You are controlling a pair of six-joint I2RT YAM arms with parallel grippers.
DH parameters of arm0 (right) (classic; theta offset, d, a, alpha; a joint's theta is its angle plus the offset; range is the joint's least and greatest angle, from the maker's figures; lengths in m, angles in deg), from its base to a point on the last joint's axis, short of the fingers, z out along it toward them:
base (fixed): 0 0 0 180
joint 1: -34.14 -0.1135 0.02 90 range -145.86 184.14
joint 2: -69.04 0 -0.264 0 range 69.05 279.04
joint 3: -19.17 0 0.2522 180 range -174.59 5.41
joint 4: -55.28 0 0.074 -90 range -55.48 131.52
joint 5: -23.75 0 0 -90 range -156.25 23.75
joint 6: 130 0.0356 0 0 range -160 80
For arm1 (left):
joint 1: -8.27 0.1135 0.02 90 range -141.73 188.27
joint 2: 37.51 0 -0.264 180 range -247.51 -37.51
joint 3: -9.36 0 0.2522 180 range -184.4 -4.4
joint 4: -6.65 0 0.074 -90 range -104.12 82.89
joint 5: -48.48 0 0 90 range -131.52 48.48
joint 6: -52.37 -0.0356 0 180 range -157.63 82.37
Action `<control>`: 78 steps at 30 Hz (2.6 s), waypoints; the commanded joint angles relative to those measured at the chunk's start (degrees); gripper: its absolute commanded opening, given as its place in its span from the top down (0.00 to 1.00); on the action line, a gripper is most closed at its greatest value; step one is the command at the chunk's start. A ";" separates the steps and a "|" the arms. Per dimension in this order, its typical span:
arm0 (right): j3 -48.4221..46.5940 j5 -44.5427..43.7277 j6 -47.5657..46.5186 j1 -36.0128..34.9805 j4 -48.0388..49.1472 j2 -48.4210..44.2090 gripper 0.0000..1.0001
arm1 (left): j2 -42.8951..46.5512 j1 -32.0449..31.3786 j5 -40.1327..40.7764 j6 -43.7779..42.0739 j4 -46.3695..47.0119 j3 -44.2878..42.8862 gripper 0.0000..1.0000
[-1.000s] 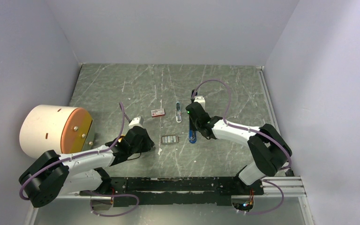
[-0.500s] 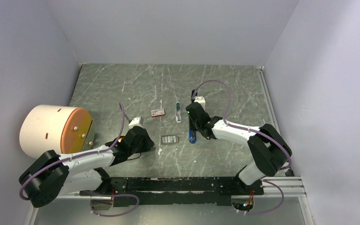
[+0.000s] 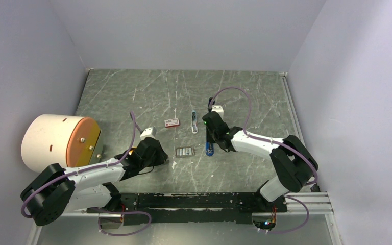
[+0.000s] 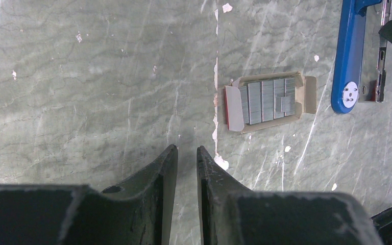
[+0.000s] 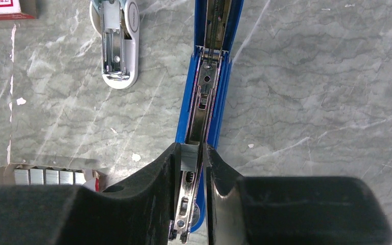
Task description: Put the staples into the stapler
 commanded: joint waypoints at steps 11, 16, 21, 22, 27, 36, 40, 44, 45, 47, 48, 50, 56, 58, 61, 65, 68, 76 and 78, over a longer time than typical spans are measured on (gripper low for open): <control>-0.51 -0.31 0.21 -0.11 -0.91 -2.36 0.77 | -0.53 0.28 1.01 0.10 0.84 -0.46 0.74; 0.06 0.30 0.83 -0.23 -0.74 -1.92 0.82 | -0.57 0.27 1.09 0.17 0.93 -0.38 0.74; 0.29 0.70 1.02 -0.30 -0.47 -1.07 0.85 | -0.66 0.27 1.00 0.22 1.10 -0.21 0.74; 0.29 0.73 1.02 -0.26 -0.47 -0.86 0.85 | -0.62 0.27 1.00 0.25 1.16 -0.14 0.74; 0.23 1.00 1.20 -0.33 -0.58 -0.06 0.87 | -0.68 0.27 1.00 0.32 1.19 -0.02 0.74; -0.11 1.21 1.24 -0.38 -0.55 -0.07 0.88 | -0.57 0.27 1.07 0.37 1.20 0.21 0.74; -0.37 1.59 1.21 -0.36 -0.80 -0.03 0.88 | -0.57 0.27 1.01 0.35 1.22 0.21 0.74; -0.40 1.54 1.11 -0.38 -0.76 -0.54 0.87 | -0.32 0.27 1.09 0.37 1.08 0.30 0.74; -0.39 1.34 1.03 -0.38 -0.74 -0.96 0.86 | -0.31 0.27 1.16 0.37 1.09 0.28 0.74; -0.39 0.93 0.75 -0.38 -0.46 -1.76 0.84 | -0.22 0.28 1.22 0.34 1.00 0.28 0.74; -0.39 0.75 0.80 -0.38 -0.33 -2.19 0.82 | -0.22 0.27 1.20 0.37 1.01 0.35 0.74; -0.27 0.43 0.56 -0.38 0.14 -2.91 0.78 | -0.29 0.27 1.14 0.35 1.05 0.31 0.74; -0.88 -0.63 0.37 -0.41 -0.67 -1.55 0.70 | -0.32 0.30 1.07 0.43 1.19 0.35 0.74; -1.00 -0.36 0.34 -0.38 -0.69 -0.67 0.69 | -0.21 0.30 1.14 0.41 1.13 0.40 0.74; -1.05 -0.07 0.34 -0.39 -0.50 0.28 0.69 | -0.13 0.27 1.25 0.34 0.98 0.46 0.74; -1.33 0.32 0.20 -0.41 -0.06 1.07 0.70 | -0.13 0.27 1.29 0.45 1.01 0.46 0.74; -1.63 0.46 0.11 -0.41 -0.04 1.62 0.74 | -0.22 0.27 1.29 0.43 1.02 0.43 0.74; -1.54 0.70 -0.04 -0.38 0.38 1.26 0.77 | -0.20 0.30 1.28 0.34 1.00 0.42 0.74; -1.57 0.77 -0.19 -0.39 0.49 1.05 0.76 | -0.34 0.30 1.27 0.39 1.03 0.38 0.74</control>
